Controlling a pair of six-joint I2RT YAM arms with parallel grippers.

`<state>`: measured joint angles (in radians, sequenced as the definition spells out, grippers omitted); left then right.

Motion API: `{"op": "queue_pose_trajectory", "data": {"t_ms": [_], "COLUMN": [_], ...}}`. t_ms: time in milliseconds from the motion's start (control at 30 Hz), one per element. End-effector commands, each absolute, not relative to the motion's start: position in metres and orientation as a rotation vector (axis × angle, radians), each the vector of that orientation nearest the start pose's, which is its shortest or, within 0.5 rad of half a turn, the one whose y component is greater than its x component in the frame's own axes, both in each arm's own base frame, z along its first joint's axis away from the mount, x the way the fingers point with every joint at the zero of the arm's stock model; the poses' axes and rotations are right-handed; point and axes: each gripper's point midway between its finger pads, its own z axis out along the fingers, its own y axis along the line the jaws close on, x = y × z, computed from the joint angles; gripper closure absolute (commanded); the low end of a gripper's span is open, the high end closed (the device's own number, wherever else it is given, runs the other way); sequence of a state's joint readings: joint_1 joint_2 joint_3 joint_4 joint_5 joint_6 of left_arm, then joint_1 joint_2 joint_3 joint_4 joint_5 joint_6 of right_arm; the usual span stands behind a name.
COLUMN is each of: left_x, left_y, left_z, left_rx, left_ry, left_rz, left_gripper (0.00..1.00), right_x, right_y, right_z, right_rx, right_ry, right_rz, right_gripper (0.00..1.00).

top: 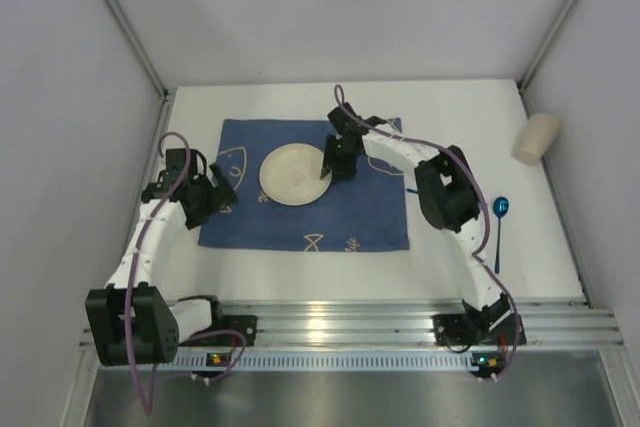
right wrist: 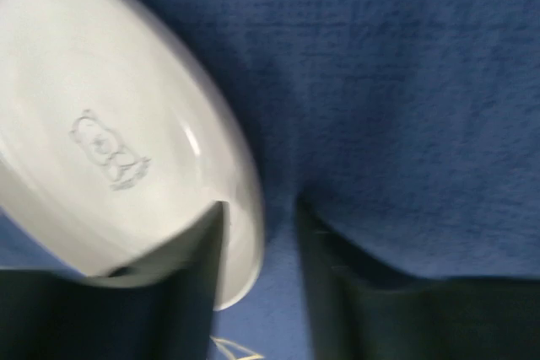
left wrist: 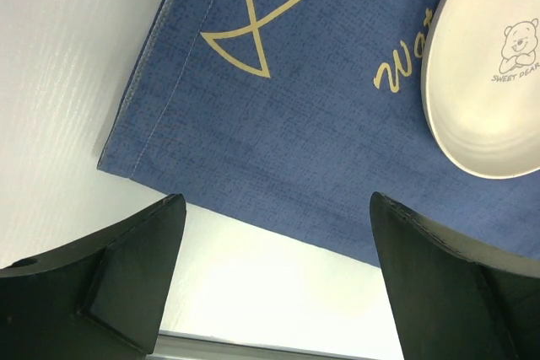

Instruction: Set the dinner table for one person

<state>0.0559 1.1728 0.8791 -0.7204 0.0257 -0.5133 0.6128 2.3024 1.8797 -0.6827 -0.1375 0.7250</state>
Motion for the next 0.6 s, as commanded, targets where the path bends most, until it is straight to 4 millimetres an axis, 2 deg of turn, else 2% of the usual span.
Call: {"op": "queue_pose_trajectory", "data": {"t_ms": [0,33,67,100,133,167,200,233,267,300,333,367,400,433,467,500,533,567], "left_x": [0.278,0.278,0.279,0.280,0.281,0.282,0.287,0.289,0.291,0.295,0.296,0.298,0.301,0.302,0.300,0.300,0.301,0.301], "left_y": [-0.011,-0.012,-0.013,-0.013,-0.016,-0.019,-0.021,-0.024,-0.029,-0.031,-0.033,-0.037,-0.037,-0.040,-0.049,-0.052,-0.057,-0.058], "left_z": [0.128,0.128,0.128,0.127,0.128,0.128,0.130,0.130,0.132,0.132,0.131,0.131,0.131,0.130,0.126,0.125,0.122,0.118], "left_rx": [-0.687,-0.688,-0.695,-0.697,-0.694,-0.689,-0.683,-0.680,-0.677,-0.674,-0.682,-0.676,-0.680,-0.687,-0.659,-0.658,-0.653,-0.653], "left_ry": [2.451,2.450,2.446,2.444,2.442,2.439,2.425,2.421,2.415,2.408,2.406,2.404,2.394,2.389,2.404,2.404,2.403,2.410], "left_rz": [-0.209,-0.220,-0.228,-0.233,-0.249,-0.267,-0.282,-0.298,-0.322,-0.336,-0.347,-0.354,-0.356,-0.364,-0.374,-0.377,-0.391,-0.391], "left_gripper": [0.05,0.04,0.04,0.05,0.04,0.04,0.04,0.03,0.03,0.03,0.03,0.03,0.03,0.03,0.03,0.03,0.03,0.02], "right_x": [0.396,0.397,0.400,0.402,0.404,0.407,0.409,0.412,0.413,0.411,0.403,0.405,0.398,0.379,0.376,0.365,0.346,0.336], "right_y": [0.347,0.346,0.345,0.344,0.342,0.335,0.329,0.318,0.298,0.284,0.262,0.232,0.212,0.186,0.151,0.131,0.095,0.080], "right_z": [0.051,0.060,0.064,0.070,0.086,0.093,0.115,0.125,0.128,0.157,0.150,0.153,0.176,0.153,0.150,0.156,0.131,0.123], "right_rx": [0.017,-0.014,-0.024,-0.036,-0.062,-0.053,-0.054,-0.045,-0.008,0.017,0.058,0.137,0.181,0.249,0.360,0.436,0.566,0.627], "right_ry": [2.771,2.747,2.729,2.707,2.671,2.658,2.620,2.595,2.601,2.550,2.581,2.577,2.531,2.599,2.602,2.581,2.640,2.653], "right_rz": [0.562,0.569,0.576,0.585,0.602,0.603,0.614,0.591,0.559,0.562,0.506,0.472,0.475,0.411,0.371,0.360,0.294,0.269], "right_gripper": [0.48,0.33,0.29,0.26,0.23,0.22,0.21,0.21,0.21,0.21,0.21,0.20,0.20,0.20,0.19,0.17,0.17,0.16]}}
